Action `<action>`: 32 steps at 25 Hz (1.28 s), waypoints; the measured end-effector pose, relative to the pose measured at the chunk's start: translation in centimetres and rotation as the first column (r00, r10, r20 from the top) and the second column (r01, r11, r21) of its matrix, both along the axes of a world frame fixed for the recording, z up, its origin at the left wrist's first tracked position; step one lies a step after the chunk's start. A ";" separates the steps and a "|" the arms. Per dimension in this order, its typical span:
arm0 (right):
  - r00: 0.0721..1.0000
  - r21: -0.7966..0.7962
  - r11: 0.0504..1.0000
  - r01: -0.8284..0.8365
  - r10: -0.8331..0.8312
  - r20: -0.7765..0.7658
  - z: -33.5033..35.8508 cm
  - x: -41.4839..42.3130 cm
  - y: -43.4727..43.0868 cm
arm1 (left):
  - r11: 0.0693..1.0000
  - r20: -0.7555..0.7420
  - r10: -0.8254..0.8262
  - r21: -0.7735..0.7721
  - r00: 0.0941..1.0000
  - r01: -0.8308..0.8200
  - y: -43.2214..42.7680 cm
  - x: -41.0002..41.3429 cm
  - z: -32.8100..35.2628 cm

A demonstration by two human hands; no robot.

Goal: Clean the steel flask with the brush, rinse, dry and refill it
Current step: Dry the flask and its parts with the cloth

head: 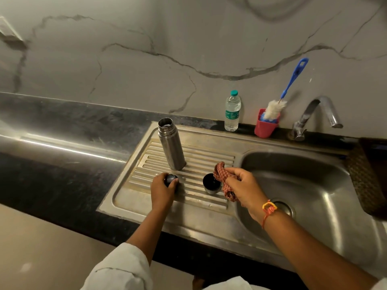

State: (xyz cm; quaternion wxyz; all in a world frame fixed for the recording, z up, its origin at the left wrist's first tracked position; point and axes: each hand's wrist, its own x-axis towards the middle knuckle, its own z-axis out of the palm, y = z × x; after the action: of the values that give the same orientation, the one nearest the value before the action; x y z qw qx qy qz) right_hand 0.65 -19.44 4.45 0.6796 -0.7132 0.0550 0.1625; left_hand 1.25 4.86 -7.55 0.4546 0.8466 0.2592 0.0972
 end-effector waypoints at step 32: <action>0.549 -0.656 0.523 0.544 0.369 0.750 8.3 0.1 -14.2 | 0.756 0.530 -0.468 -0.173 0.707 0.631 -23.2 2.2 17.2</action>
State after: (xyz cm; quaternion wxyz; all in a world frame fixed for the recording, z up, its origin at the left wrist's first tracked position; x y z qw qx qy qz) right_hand 0.72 -33.61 12.74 0.1892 -0.9265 -0.1586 -0.2839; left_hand 3.44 -18.39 9.68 0.6497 0.7448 -0.1110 0.1037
